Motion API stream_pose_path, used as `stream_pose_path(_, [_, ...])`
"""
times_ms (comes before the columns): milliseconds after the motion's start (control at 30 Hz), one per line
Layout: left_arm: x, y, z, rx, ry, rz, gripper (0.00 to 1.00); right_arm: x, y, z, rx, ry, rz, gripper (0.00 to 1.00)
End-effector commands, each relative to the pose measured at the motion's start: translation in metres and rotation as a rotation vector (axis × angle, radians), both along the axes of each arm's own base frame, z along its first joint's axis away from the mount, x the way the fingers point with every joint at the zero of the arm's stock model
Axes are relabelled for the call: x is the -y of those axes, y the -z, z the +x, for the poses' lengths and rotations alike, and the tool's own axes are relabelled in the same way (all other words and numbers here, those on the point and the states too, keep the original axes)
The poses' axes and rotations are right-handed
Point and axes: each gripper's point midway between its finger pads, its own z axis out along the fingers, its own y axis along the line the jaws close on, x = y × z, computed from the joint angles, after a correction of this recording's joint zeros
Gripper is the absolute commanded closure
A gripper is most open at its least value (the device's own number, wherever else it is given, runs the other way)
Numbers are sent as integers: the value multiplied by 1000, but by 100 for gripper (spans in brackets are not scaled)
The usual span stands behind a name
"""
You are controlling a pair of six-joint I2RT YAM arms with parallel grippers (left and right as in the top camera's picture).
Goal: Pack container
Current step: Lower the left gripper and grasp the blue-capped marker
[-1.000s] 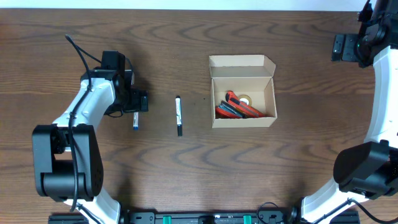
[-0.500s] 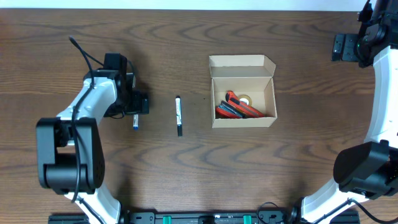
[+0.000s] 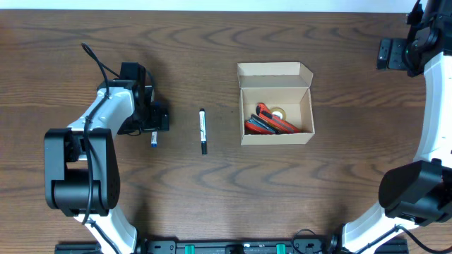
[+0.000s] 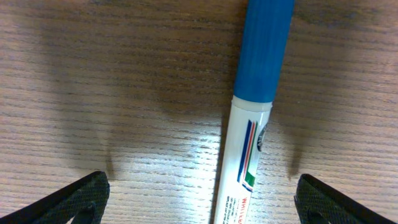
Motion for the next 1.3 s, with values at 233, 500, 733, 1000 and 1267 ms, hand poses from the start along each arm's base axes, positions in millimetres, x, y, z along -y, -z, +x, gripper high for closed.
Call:
stream_pose_path(233, [-4,-1,3,2,10,25,5,2,-12,-1,34,15,-4,1])
stream_pose_path(500, [14,1,3,1,63,28,5,2,-12,-1,34,15,-4,1])
stream_pose_path(733, [22,1,6,20,86,46,5,2,-12,-1,34,15,-4,1])
stream_pose_path(1000, [18,1,7,19,71,46,5,2,-12,-1,34,15,-4,1])
stream_pose_path(1267, [18,14,2,-20,72,42,5,2,-12,-1,34,15,-4,1])
